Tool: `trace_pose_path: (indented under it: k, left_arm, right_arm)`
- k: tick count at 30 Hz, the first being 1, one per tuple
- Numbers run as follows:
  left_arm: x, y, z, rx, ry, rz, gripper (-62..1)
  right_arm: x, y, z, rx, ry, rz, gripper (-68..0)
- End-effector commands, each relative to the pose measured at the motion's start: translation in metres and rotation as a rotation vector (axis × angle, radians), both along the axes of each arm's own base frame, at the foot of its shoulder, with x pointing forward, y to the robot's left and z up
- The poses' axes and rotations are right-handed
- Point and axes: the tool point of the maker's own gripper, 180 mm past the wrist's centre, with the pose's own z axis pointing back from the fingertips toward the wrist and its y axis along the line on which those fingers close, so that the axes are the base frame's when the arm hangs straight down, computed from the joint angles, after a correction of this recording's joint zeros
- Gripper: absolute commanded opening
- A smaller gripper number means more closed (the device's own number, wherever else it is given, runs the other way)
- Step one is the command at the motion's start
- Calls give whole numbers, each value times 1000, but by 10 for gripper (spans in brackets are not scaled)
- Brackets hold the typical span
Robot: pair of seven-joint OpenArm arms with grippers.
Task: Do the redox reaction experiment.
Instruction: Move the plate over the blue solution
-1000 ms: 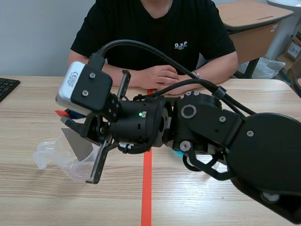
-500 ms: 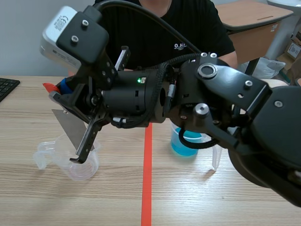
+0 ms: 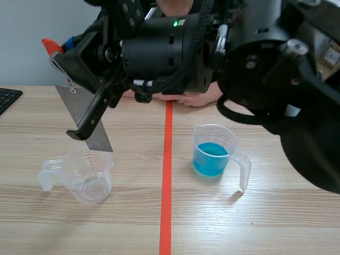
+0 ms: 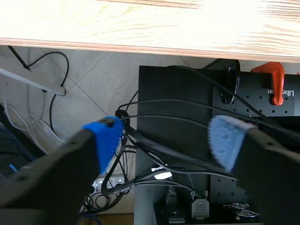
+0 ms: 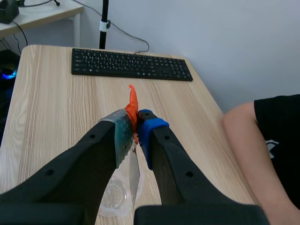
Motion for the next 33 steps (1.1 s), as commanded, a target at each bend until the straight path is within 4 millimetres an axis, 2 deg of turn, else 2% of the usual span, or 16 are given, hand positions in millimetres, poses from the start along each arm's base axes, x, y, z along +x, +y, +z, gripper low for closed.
trace_pose_path:
  k: [1,14,27,33]
  left_arm:
    - [3,-1,4,-4,-18,2,-294]
    - [3,-2,5,-11,-19,-2,-564]
    - [3,-2,5,-10,-18,-1,-563]
    - [3,-2,5,-10,-18,-2,-563]
  right_arm:
    - [4,-10,10,5,-26,-8,-658]
    - [41,-88,18,-58,-30,-155,-658]
    - [55,-165,16,-120,-38,-289,-658]
    - [53,-179,14,-126,-41,-308,-658]
